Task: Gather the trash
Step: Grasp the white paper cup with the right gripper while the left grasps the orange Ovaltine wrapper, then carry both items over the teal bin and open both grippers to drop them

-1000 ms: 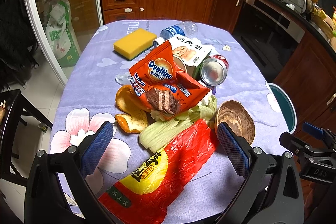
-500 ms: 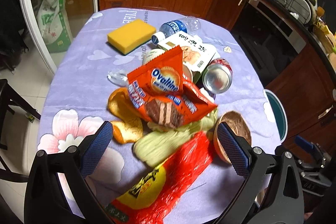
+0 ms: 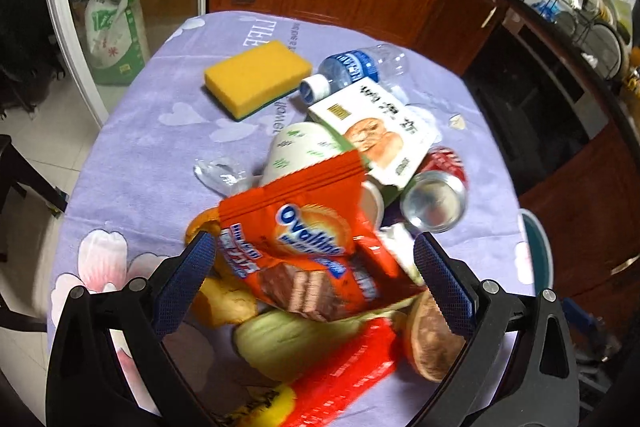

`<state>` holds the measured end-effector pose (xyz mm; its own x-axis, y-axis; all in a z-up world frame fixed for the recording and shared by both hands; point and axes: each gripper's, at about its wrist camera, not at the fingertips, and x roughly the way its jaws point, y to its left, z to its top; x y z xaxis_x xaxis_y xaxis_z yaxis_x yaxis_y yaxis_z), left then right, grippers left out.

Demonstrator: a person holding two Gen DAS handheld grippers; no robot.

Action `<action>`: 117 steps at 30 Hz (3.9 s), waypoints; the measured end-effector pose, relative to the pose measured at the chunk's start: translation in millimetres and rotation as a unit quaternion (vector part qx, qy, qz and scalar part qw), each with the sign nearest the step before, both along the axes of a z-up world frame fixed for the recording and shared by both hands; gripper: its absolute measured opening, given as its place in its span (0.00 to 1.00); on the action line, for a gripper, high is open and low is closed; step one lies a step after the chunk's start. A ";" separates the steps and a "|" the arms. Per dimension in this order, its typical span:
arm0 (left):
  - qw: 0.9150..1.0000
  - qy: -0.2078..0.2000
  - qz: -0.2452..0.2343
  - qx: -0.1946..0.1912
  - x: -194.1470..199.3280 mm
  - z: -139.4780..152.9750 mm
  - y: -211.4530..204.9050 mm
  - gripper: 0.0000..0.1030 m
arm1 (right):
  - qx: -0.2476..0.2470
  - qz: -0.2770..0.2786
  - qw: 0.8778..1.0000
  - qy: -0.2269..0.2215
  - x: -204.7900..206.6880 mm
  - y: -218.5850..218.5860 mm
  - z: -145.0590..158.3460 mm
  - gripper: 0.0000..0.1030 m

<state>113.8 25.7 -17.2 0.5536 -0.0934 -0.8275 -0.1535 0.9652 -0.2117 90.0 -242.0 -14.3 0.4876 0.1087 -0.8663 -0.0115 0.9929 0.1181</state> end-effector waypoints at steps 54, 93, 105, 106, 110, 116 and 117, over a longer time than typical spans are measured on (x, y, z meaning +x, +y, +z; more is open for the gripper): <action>0.991 -0.064 -0.118 -0.014 -55.9 39.6 24.8 0.16 | 0.177 0.144 0.974 0.009 58.5 102.1 52.8 0.51; 0.903 0.048 -0.423 0.048 58.0 -44.9 -411.1 0.67 | 0.186 -0.227 0.956 0.023 16.1 -312.2 -70.3 0.56; 0.919 0.056 -0.389 0.040 76.5 -47.2 -375.0 0.95 | 0.177 -0.227 0.956 0.056 34.2 -302.9 -85.4 0.80; 0.920 0.056 -0.387 0.039 78.1 -46.2 -371.3 0.95 | 0.176 -0.230 0.955 0.057 35.3 -302.0 -85.8 0.80; 0.922 0.056 -0.381 0.037 80.3 -40.8 -358.7 0.96 | 0.177 -0.239 0.953 0.063 36.9 -298.8 -87.0 0.81; 0.928 0.047 -0.368 0.026 65.1 -25.8 -335.5 0.96 | 0.153 -0.233 0.958 0.061 34.9 -282.1 -74.7 0.85; 0.929 0.046 -0.366 0.022 64.3 -23.5 -330.6 0.96 | 0.152 -0.231 0.959 0.060 34.6 -279.7 -72.7 0.85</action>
